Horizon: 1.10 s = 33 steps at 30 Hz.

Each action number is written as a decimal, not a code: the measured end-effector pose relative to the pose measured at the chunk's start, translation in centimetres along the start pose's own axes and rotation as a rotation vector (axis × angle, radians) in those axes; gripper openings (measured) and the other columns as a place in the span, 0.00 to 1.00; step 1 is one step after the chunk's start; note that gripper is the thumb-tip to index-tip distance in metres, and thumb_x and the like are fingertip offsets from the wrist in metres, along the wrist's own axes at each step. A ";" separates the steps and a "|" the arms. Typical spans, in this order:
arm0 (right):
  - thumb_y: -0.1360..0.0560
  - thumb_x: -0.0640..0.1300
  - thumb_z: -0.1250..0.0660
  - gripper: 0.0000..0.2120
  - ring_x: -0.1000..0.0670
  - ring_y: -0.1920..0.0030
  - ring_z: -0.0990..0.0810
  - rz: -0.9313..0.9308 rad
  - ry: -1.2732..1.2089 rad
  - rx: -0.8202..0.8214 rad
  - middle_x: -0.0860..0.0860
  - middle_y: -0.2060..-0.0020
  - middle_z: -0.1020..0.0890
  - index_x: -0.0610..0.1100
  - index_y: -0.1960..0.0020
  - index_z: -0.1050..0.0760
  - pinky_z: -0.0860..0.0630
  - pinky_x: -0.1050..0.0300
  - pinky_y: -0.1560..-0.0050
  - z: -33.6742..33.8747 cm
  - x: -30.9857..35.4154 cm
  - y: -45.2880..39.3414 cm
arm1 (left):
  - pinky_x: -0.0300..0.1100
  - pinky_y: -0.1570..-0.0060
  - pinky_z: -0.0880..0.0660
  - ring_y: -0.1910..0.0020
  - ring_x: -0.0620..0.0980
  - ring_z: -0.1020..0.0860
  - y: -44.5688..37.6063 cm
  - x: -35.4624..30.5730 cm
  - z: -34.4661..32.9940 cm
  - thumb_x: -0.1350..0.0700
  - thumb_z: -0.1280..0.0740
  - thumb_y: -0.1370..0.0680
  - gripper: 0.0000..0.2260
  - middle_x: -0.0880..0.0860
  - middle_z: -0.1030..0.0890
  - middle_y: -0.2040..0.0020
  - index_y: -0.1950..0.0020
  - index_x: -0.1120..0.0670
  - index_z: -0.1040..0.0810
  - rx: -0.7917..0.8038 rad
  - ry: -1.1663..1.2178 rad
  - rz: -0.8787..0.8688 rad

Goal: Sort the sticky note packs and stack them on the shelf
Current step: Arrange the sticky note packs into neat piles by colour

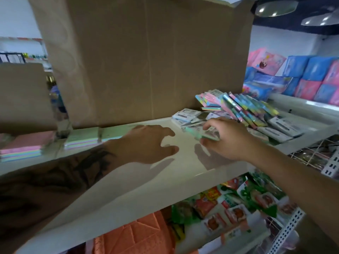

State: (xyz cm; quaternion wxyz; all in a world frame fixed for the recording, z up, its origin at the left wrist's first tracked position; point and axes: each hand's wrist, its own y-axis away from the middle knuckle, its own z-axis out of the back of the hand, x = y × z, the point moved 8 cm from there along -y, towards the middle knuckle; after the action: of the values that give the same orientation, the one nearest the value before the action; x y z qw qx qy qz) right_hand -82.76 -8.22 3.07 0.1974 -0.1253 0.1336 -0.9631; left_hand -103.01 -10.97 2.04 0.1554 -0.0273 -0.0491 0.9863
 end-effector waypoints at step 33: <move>0.28 0.60 0.27 0.11 0.56 0.52 0.23 0.305 -0.305 0.051 0.58 0.53 0.21 0.56 0.54 0.24 0.24 0.52 0.52 1.2 -5.4 -2.6 | 0.47 0.47 0.25 0.48 0.50 0.23 -4.1 -3.9 -0.8 0.37 0.27 0.30 0.14 0.43 0.19 0.48 0.51 0.42 0.21 -0.145 0.173 0.229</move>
State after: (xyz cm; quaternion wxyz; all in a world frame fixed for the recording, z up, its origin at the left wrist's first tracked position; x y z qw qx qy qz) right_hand -78.52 -3.98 3.95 0.3618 -0.2430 0.0953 -0.8950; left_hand -98.04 -8.24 1.85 0.0432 -0.1285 -0.1032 0.9854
